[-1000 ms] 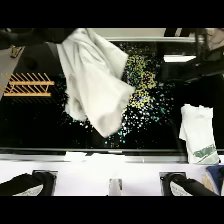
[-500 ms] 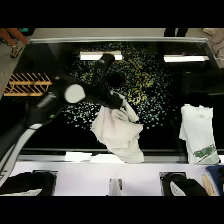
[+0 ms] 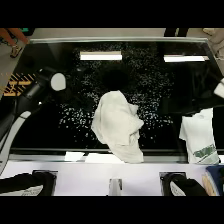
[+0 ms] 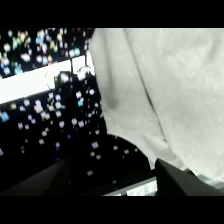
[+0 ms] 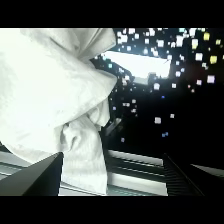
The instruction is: Fold the shirts.
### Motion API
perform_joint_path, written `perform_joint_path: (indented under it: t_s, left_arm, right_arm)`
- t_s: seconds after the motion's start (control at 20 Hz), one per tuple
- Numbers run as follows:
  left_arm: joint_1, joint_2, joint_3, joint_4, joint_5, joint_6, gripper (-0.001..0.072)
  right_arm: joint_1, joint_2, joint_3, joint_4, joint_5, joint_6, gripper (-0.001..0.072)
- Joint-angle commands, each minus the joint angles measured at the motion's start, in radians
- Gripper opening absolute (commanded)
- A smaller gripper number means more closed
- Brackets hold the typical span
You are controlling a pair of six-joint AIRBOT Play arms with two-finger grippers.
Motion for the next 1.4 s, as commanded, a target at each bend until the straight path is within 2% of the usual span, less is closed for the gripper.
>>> perform_joint_path:
  t_s: [0.0,0.05,0.2,0.35,0.5,0.7,0.8,0.9,0.95,1.0,1.1,1.2,1.25,1.3,1.35]
  left_arm:
    - [0.043,0.124,-0.246,-0.146,0.028,-0.034,0.0618]
    - [0.024,0.153,-0.344,-0.245,0.09,-0.033,0.0684]
    - [-0.081,0.179,-0.575,-0.48,0.295,-0.033,0.0684]
    - [-0.198,0.142,-0.678,-0.632,0.483,-0.033,0.0682]
    - [-0.277,0.077,-0.686,-0.667,0.595,-0.033,0.0682]
    - [-0.29,0.023,-0.685,-0.684,0.625,-0.033,0.0664]
    - [-0.298,-0.003,-0.685,-0.739,0.641,-0.032,0.0664]
    - [-0.314,-0.019,-0.685,-0.754,0.687,-0.033,0.0656]
    - [-0.318,-0.024,-0.685,-0.769,0.712,-0.033,0.0634]
    - [-0.318,-0.027,-0.685,-0.787,0.737,-0.033,0.0575]
    - [-0.318,-0.03,-0.685,-0.802,0.776,-0.034,0.0551]
    - [-0.314,-0.03,-0.685,-0.802,0.783,-0.033,0.0316]
    - [-0.313,-0.029,-0.684,-0.801,0.782,-0.032,0.0129]
    - [-0.311,-0.029,-0.684,-0.801,0.781,-0.032,0.0046]
    - [-0.306,-0.026,-0.684,-0.801,0.781,-0.032,0.004]
  right_arm:
    - [0.001,-0.005,-0.183,0.057,-0.166,-0.016,0.0673]
    - [0.001,-0.018,-0.21,0.079,-0.207,-0.017,0.0673]
    - [0.001,-0.101,-0.22,0.129,-0.266,-0.048,0.0673]
    - [0.001,-0.203,-0.22,0.163,-0.308,-0.069,0.0674]
    - [0.001,-0.291,-0.22,0.206,-0.351,-0.069,0.0691]
    - [0.001,-0.364,-0.22,0.313,-0.374,-0.121,0.0691]
    - [0.001,-0.383,-0.22,0.368,-0.36,-0.182,0.0691]
    - [0.002,-0.392,-0.22,0.41,-0.315,-0.293,0.0693]
    - [0.001,-0.394,-0.22,0.4,-0.299,-0.307,0.0694]
    - [0.001,-0.397,-0.22,0.387,-0.294,-0.307,0.0694]
    - [0.002,-0.412,-0.22,0.363,-0.294,-0.307,0.0694]
    - [0.002,-0.443,-0.22,0.38,-0.27,-0.329,0.0691]
    - [0.002,-0.462,-0.22,0.404,-0.24,-0.345,0.0677]
    - [0.002,-0.48,-0.22,0.434,-0.208,-0.371,0.0609]
    - [0.002,-0.492,-0.22,0.453,-0.186,-0.378,0.047]
